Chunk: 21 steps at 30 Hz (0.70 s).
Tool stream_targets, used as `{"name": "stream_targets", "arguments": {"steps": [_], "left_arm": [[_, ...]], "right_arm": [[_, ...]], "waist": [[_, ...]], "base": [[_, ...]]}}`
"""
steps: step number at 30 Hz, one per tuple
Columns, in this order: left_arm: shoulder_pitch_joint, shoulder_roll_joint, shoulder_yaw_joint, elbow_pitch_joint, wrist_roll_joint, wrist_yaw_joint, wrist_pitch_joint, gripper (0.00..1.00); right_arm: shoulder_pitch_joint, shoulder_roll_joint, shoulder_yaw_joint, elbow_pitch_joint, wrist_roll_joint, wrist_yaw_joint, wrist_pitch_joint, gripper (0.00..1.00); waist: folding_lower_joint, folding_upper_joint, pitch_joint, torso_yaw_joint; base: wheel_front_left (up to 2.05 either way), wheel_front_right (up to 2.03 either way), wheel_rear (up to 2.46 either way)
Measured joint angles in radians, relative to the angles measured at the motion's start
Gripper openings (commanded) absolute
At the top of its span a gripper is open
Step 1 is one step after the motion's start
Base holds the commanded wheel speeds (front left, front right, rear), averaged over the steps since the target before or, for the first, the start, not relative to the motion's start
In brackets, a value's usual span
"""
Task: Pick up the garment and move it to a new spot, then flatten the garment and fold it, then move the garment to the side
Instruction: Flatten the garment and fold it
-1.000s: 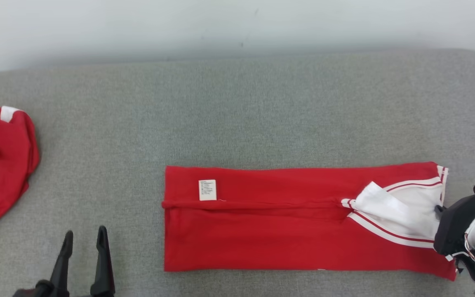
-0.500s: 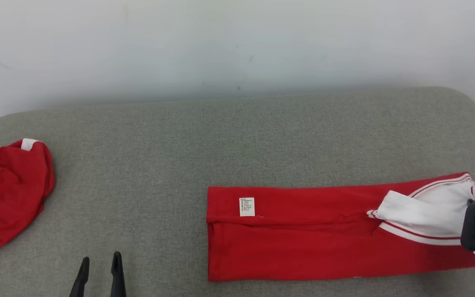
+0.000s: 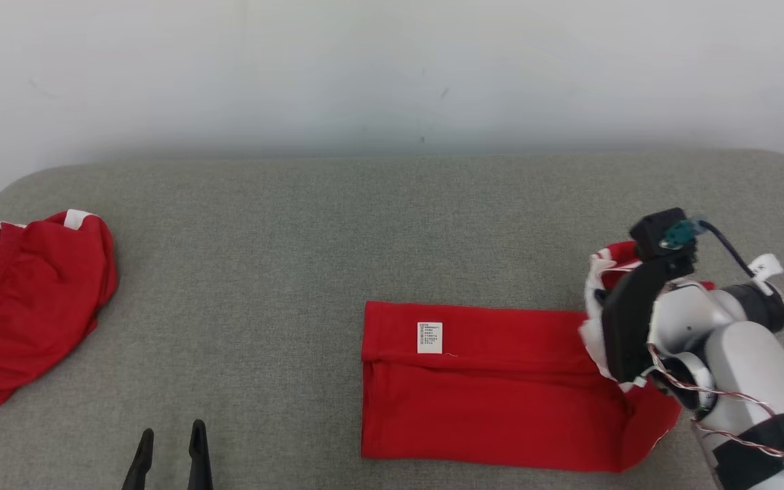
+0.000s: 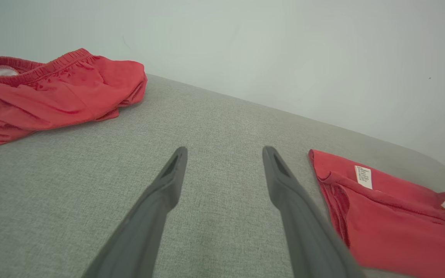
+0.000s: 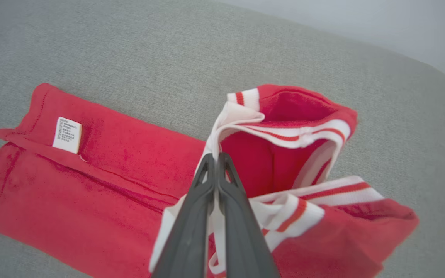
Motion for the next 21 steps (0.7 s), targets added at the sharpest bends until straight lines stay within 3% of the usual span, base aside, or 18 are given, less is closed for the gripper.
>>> {"name": "stream_targets", "arguments": {"steps": [13, 21], "left_arm": [[-0.045, -0.003, -0.027, 0.012, -0.011, 0.000, 0.000, 1.00], [-0.066, -0.003, -0.034, 0.020, -0.018, 0.000, 0.000, 1.00]], "right_arm": [[-0.169, 0.126, 0.318, 0.122, 0.128, 0.000, -0.018, 0.00], [-0.219, 0.161, 0.394, 0.229, 0.173, 0.000, -0.060, 0.00]], "waist": [[0.0001, 0.0000, 0.046, 0.057], [0.0001, 0.0001, 0.071, 0.091]], "base": [[0.00, 0.00, 0.00], [0.00, 0.00, 0.00]]}}
